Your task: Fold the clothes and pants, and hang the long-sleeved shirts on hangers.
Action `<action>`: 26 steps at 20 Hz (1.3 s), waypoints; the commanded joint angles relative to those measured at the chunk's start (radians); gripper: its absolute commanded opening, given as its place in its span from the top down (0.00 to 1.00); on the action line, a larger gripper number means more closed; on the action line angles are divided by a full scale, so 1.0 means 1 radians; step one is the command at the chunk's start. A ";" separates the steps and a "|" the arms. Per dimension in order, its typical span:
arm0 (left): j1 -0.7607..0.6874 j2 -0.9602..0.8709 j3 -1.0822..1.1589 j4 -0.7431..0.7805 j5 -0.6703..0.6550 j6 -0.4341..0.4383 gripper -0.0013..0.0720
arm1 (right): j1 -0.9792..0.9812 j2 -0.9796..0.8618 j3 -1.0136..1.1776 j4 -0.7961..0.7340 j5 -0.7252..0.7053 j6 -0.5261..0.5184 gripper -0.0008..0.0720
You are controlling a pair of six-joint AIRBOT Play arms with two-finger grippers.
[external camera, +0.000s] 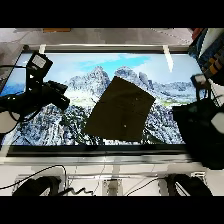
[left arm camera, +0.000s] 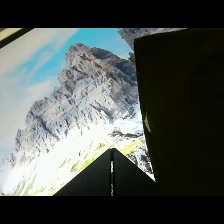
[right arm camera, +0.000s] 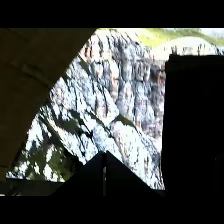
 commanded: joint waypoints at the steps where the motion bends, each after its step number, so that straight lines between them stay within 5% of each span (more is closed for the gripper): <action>1: 0.000 0.000 0.000 0.000 0.000 0.000 0.94 | 0.000 0.105 -0.200 0.016 -0.013 0.038 0.94; 6: 0.000 0.000 0.000 0.001 0.000 0.000 0.94 | 0.000 0.089 -0.415 0.212 -0.159 0.056 0.86; 10: 0.000 0.000 0.000 0.001 0.000 0.000 0.94 | 0.000 -0.037 -0.462 0.409 -0.371 0.055 0.93; 12: 0.000 0.000 0.000 0.001 0.000 0.000 0.94 | -0.010 -0.151 -0.462 0.545 -0.397 -0.035 0.94; 16: 0.000 0.000 0.000 0.000 0.000 0.000 0.94 | -0.116 -0.369 -0.462 1.002 -0.254 -0.455 0.92; 18: 0.000 0.000 0.000 -0.001 0.000 -0.001 0.94 | -0.158 -0.426 -0.462 1.059 -0.253 -0.474 0.25; 23: 0.000 0.000 0.000 -0.090 -0.045 -0.045 0.94 | -0.218 -0.530 -0.462 1.057 -0.290 -0.444 0.22; 26: 0.001 -0.013 -0.003 -0.082 -0.086 -0.089 0.94 | -0.218 -0.630 -0.462 1.151 -0.275 -0.518 0.22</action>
